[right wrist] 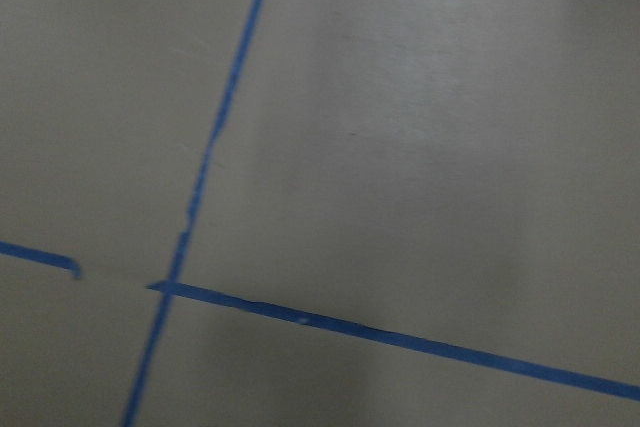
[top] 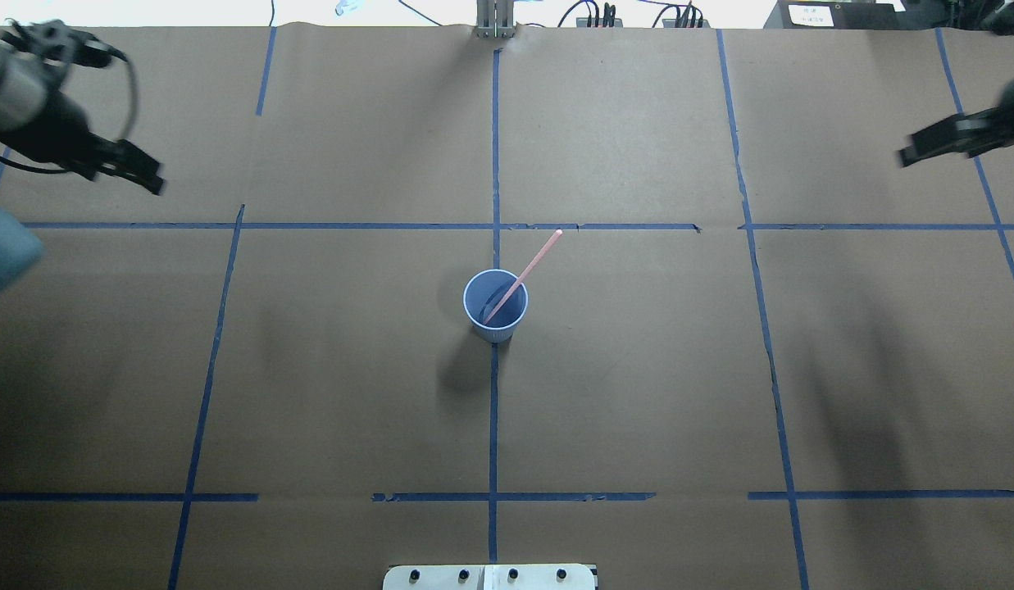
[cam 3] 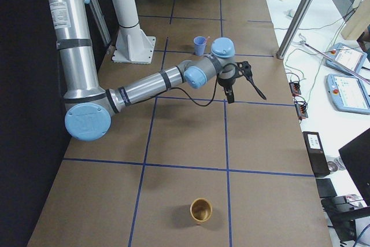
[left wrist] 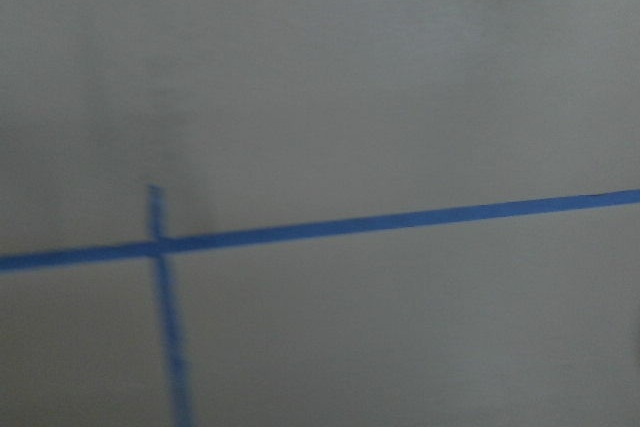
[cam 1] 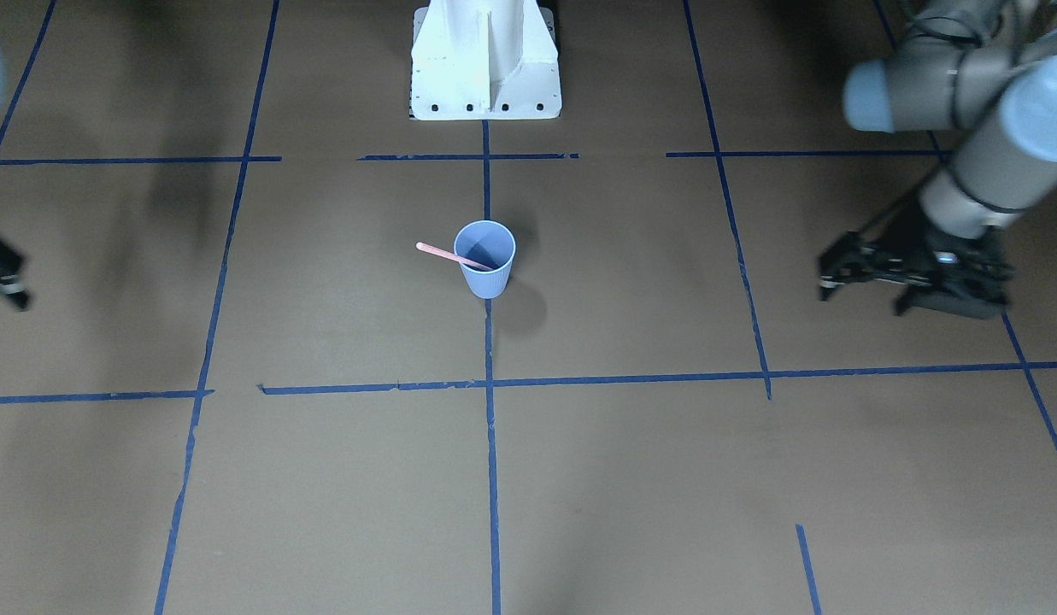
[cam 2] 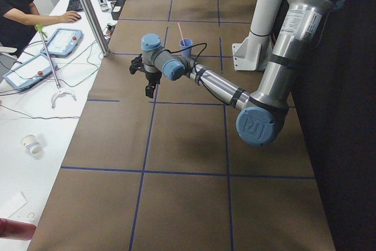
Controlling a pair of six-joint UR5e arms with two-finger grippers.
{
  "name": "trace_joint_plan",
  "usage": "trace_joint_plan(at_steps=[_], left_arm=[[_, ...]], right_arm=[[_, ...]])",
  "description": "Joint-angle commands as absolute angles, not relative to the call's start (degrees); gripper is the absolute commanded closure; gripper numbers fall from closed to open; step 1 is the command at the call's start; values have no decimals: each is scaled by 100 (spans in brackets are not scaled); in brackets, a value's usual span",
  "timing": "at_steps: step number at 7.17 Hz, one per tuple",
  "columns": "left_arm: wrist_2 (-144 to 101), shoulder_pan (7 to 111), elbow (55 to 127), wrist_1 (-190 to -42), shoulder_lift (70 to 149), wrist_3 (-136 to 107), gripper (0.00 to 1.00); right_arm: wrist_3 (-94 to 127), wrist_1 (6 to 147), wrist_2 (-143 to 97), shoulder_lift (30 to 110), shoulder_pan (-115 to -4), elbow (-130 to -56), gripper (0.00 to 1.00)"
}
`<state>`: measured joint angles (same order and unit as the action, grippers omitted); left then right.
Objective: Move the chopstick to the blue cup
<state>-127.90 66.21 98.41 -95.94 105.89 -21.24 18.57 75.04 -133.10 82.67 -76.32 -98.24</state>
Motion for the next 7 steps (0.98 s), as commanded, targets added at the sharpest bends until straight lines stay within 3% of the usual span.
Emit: trace_joint_plan(at_steps=[1, 3, 7], left_arm=[[-12902, 8019, 9319, -8513, 10590, 456, 0], [-13112, 8611, 9281, -7809, 10582, 929, 0], [-13578, 8657, 9448, -7137, 10081, 1187, 0]], right_arm=[[-1131, 7750, -13799, 8201, -8839, -7910, 0], [-1678, 8470, -13808, 8068, -9175, -7708, 0], [-1670, 8981, -13738, 8007, -9176, -7910, 0]])
